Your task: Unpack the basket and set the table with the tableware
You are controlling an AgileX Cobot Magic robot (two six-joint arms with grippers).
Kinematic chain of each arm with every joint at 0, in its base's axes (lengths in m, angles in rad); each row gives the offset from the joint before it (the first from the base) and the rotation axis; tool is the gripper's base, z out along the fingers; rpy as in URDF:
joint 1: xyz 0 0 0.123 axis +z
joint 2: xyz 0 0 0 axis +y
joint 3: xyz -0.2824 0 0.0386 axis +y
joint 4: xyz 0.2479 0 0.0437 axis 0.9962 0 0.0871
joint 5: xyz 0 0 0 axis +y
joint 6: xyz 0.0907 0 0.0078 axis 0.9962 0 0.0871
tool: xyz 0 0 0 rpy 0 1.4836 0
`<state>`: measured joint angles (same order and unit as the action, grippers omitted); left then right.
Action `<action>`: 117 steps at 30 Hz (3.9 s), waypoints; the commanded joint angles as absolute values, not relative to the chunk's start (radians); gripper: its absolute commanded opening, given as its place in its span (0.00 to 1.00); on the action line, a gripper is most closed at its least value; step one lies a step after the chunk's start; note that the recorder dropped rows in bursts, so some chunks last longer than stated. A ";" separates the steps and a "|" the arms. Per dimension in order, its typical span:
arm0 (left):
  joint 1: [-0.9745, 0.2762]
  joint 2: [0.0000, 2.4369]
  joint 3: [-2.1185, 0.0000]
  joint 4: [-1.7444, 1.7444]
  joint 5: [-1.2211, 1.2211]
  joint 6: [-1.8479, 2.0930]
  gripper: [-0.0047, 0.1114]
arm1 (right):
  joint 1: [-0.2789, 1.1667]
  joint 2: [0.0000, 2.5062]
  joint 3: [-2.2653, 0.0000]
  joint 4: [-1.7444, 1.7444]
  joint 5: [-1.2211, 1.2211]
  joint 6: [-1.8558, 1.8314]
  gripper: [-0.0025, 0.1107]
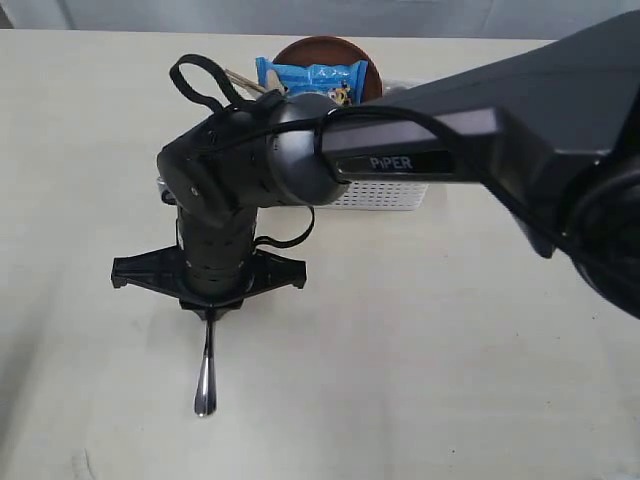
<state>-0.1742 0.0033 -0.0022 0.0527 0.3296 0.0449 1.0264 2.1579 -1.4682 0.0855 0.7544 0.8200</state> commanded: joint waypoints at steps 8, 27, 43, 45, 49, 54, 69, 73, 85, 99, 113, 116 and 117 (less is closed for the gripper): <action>-0.172 0.000 0.000 0.051 0.322 0.044 0.04 | 0.999 2.168 -1.464 0.052 0.731 0.834 0.02; -0.172 0.000 0.000 0.051 0.322 0.044 0.04 | 0.979 2.156 -1.464 0.082 0.768 0.768 0.37; -0.172 0.000 0.000 0.051 0.322 0.044 0.04 | 0.916 2.036 -1.778 -0.335 1.085 0.582 0.37; -0.172 0.000 0.000 0.051 0.322 0.044 0.04 | 0.909 2.043 -1.791 -0.419 1.104 0.586 0.37; -0.172 0.000 0.000 0.051 0.322 0.044 0.04 | 0.892 2.069 -1.789 -0.486 1.104 0.558 0.37; -0.172 0.000 0.000 0.051 0.322 0.044 0.04 | 0.850 2.113 -1.789 -0.498 1.090 0.532 0.37; -0.172 0.000 0.000 0.051 0.322 0.044 0.04 | 0.817 2.207 -1.789 -0.630 0.870 0.400 0.37; -0.172 0.000 0.000 0.051 0.322 0.044 0.04 | 0.817 2.233 -1.789 -0.688 0.868 0.399 0.37; -0.172 0.000 0.000 0.051 0.322 0.044 0.04 | 0.817 2.274 -1.789 -0.708 0.808 0.390 0.02; -0.172 0.000 0.000 0.051 0.322 0.044 0.04 | 0.819 2.155 -1.791 -0.703 0.836 0.369 0.02; -0.172 0.000 0.000 0.051 0.322 0.044 0.04 | 0.819 2.062 -1.791 -0.670 0.839 0.369 0.02; -0.172 0.000 0.000 0.051 0.322 0.044 0.04 | 0.819 2.026 -1.791 -0.670 0.827 0.369 0.02; -0.172 0.000 0.000 0.051 0.322 0.044 0.04 | 0.819 2.017 -1.791 -0.670 0.825 0.369 0.02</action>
